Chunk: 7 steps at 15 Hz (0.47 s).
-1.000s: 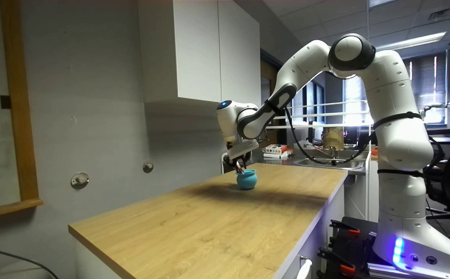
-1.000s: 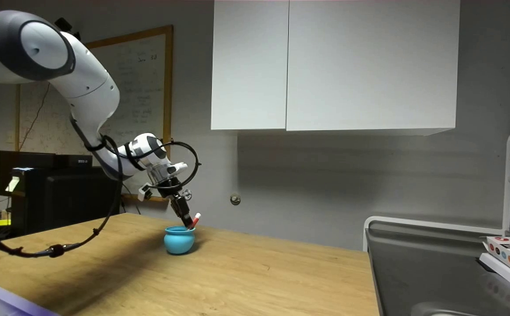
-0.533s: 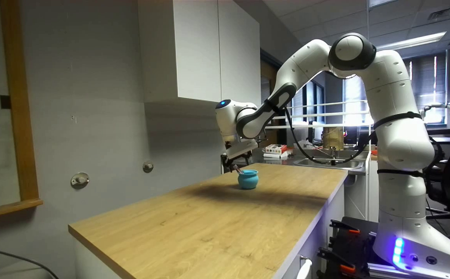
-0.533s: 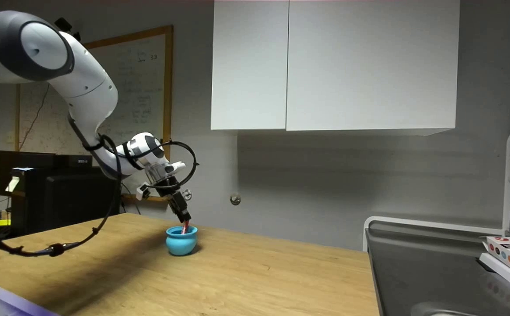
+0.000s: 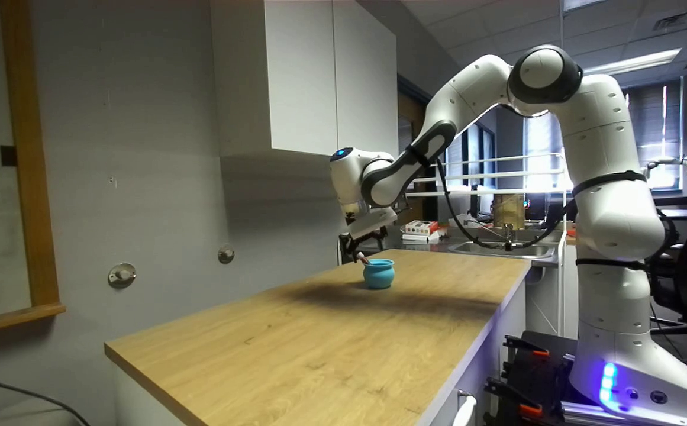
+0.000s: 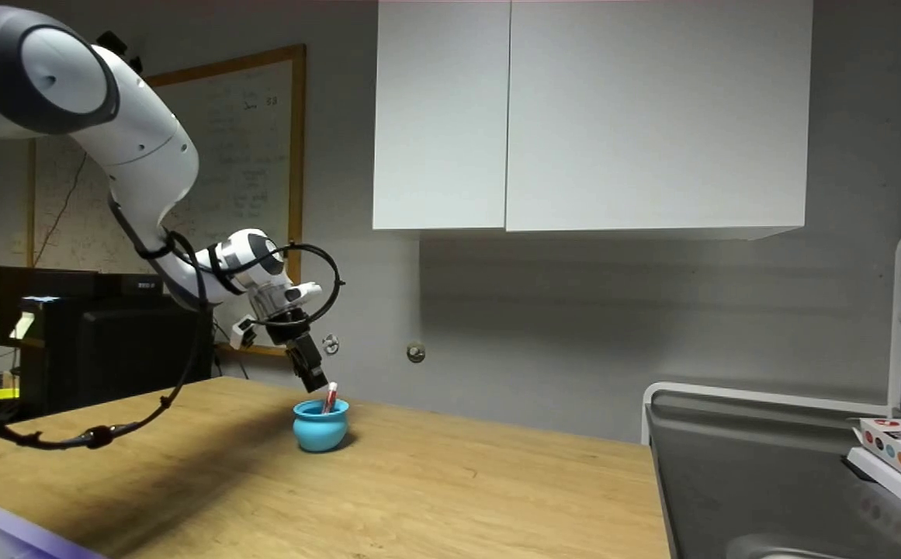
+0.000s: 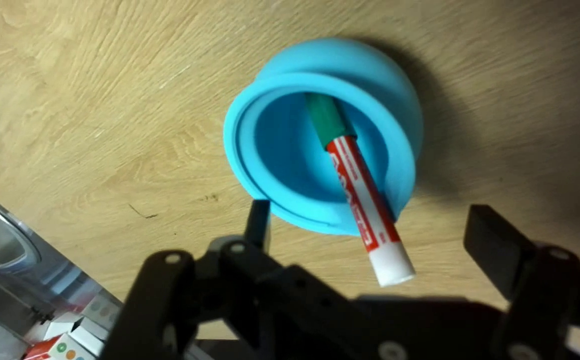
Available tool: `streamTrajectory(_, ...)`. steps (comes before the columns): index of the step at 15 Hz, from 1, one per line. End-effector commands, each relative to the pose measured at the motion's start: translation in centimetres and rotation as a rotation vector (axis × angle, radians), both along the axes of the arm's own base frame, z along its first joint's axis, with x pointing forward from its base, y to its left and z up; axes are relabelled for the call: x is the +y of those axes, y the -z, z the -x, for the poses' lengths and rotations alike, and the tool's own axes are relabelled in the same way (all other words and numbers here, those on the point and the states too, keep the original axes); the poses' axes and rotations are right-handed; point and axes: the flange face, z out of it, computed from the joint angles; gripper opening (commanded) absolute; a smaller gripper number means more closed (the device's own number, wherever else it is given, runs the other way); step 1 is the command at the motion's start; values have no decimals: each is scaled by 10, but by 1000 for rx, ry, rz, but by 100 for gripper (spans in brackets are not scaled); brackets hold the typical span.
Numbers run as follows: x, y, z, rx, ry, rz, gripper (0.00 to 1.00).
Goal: Put the marker in the bowl
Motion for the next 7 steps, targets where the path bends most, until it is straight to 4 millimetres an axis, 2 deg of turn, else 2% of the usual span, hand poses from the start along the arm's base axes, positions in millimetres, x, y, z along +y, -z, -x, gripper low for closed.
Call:
streamTrajectory(1,8,-18,31,66,-75,-17,100)
streamTrajectory(7,26,-50,71,181,-304,-44,100)
